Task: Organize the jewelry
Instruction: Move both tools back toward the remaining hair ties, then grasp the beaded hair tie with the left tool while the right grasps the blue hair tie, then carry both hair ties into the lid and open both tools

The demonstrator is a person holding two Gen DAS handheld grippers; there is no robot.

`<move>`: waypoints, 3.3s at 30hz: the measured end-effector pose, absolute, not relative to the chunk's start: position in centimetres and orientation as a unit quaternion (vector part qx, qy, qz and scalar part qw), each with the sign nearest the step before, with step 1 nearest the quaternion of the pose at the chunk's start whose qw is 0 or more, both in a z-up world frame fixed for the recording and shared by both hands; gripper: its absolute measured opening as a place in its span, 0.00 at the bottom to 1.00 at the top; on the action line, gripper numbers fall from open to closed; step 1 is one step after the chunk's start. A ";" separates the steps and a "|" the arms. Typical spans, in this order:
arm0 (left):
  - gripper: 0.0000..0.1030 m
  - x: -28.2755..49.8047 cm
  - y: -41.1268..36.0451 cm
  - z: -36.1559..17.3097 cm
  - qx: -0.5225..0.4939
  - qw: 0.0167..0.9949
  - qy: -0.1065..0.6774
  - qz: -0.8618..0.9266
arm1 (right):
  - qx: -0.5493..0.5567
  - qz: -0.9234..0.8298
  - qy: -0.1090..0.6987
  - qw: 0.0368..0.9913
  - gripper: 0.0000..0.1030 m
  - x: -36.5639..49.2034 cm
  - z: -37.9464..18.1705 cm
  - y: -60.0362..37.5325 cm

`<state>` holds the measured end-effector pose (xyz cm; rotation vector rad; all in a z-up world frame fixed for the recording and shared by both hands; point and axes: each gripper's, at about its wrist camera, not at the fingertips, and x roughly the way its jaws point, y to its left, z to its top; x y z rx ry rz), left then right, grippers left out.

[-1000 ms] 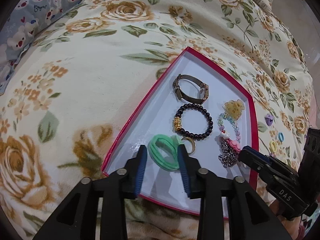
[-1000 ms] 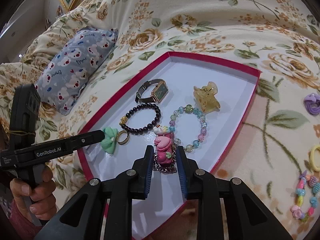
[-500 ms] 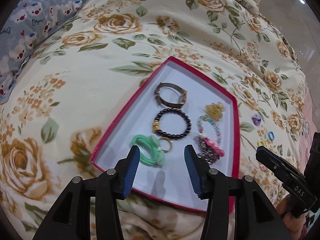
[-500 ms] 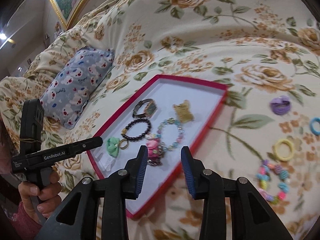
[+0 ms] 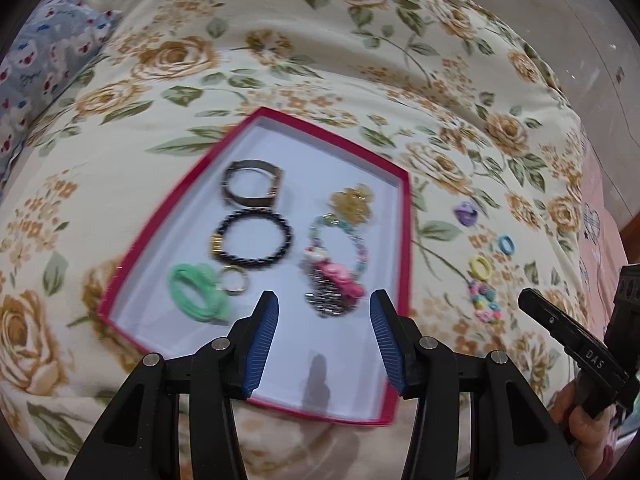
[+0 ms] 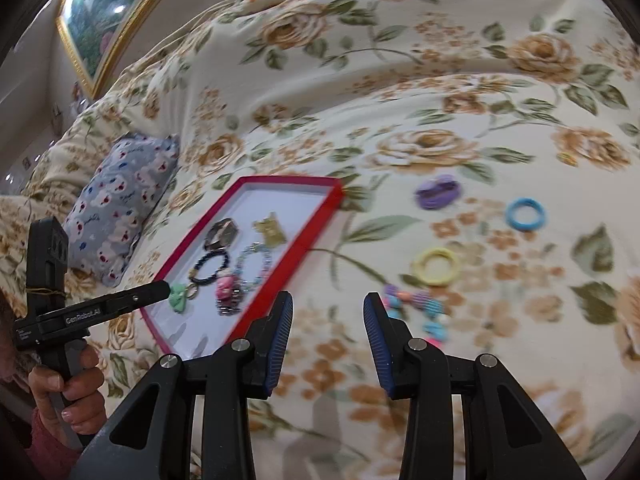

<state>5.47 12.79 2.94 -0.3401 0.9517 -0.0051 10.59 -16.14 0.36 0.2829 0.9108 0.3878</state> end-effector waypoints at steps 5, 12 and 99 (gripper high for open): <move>0.48 6.1 10.7 3.1 -0.149 0.875 0.460 -0.021 | 0.146 0.161 0.433 0.875 0.37 9.9 0.4 -18.8; 0.48 6.9 8.2 2.9 -0.131 0.873 0.468 -0.041 | 0.161 0.133 0.430 0.878 0.37 9.0 0.2 -22.0; 0.05 4.9 5.0 4.8 -0.099 0.898 0.416 -0.101 | 0.131 0.200 0.444 0.864 0.02 9.9 1.4 -15.5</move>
